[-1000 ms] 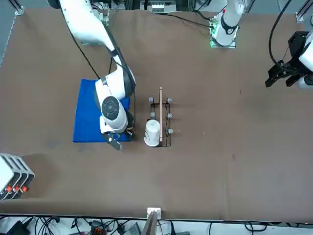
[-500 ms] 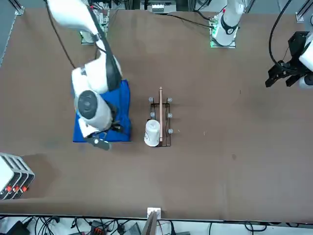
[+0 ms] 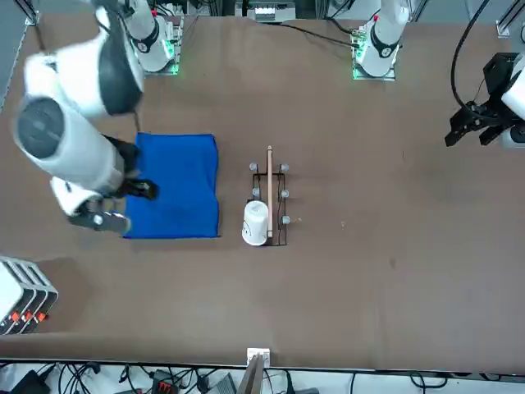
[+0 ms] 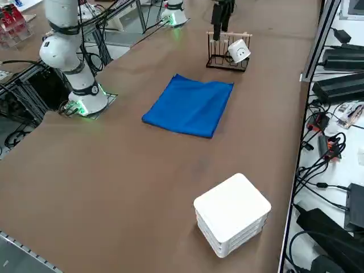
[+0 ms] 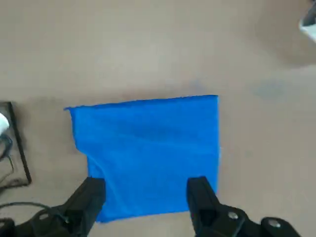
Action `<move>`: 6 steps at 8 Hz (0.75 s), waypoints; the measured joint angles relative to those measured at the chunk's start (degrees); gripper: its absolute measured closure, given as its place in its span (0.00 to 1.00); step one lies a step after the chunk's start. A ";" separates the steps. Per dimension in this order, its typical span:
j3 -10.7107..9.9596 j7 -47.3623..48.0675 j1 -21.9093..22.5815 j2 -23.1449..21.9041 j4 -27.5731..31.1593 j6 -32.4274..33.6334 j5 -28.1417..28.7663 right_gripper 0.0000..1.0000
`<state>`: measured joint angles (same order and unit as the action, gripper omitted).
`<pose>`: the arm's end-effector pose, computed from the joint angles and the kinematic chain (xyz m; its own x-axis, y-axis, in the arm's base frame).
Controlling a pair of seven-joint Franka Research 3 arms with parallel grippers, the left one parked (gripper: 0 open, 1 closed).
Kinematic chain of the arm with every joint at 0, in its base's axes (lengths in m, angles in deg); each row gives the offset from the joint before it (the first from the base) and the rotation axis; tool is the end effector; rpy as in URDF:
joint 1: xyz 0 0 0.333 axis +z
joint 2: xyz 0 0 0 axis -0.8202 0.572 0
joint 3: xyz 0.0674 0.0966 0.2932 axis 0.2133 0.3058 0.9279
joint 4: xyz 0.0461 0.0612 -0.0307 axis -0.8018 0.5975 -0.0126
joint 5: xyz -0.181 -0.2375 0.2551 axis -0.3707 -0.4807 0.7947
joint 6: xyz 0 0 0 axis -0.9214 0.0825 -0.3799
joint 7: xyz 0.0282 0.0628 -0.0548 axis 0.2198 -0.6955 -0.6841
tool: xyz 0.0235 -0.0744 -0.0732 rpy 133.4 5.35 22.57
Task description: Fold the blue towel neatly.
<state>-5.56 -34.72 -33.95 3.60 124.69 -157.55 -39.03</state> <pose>0.6472 0.1752 0.5448 0.9956 -0.0464 -0.0814 -0.0374 -0.9933 0.1096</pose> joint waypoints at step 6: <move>1.48 -11.71 -14.41 -13.80 8.49 1.98 -0.47 0.00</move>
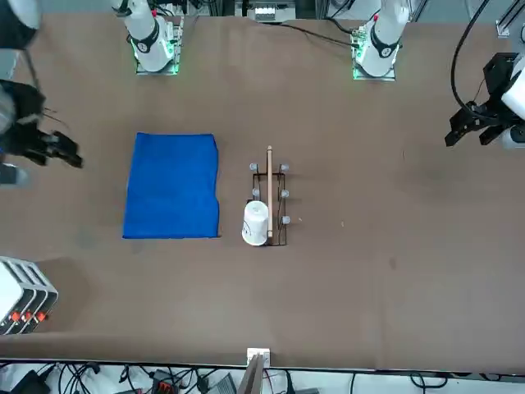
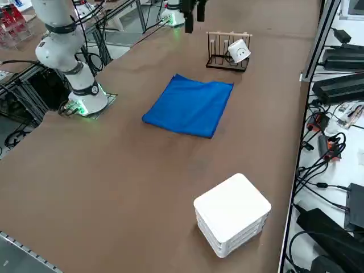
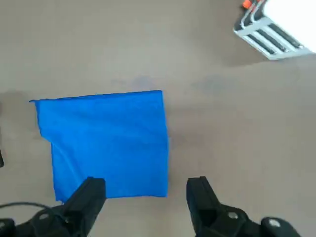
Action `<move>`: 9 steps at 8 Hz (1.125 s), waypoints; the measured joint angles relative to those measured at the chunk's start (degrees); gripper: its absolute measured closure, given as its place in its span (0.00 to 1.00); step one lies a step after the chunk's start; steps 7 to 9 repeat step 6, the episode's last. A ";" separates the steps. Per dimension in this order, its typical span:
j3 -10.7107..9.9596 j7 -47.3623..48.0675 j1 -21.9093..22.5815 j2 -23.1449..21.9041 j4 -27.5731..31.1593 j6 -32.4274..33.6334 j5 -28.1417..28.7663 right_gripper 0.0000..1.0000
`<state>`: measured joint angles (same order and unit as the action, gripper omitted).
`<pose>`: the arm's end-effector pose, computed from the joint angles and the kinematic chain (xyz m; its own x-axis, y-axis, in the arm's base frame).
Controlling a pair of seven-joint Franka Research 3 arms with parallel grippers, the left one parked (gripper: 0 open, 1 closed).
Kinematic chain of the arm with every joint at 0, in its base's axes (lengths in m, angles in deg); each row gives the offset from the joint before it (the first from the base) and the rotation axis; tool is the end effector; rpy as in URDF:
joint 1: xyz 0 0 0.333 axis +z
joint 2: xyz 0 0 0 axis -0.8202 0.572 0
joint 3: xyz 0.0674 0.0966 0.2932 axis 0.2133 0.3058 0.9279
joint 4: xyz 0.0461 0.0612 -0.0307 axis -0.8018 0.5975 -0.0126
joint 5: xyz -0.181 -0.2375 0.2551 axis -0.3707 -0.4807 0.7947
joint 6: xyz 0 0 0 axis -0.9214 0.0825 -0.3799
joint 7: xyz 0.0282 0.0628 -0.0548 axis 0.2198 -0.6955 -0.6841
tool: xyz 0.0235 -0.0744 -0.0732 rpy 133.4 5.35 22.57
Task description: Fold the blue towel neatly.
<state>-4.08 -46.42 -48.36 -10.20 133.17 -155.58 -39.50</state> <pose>0.6030 0.0112 0.6265 0.9960 -0.0752 -0.0485 -0.0723 -0.9956 0.0594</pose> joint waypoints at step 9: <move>0.49 -2.89 -2.79 -18.38 21.10 -5.00 0.48 0.00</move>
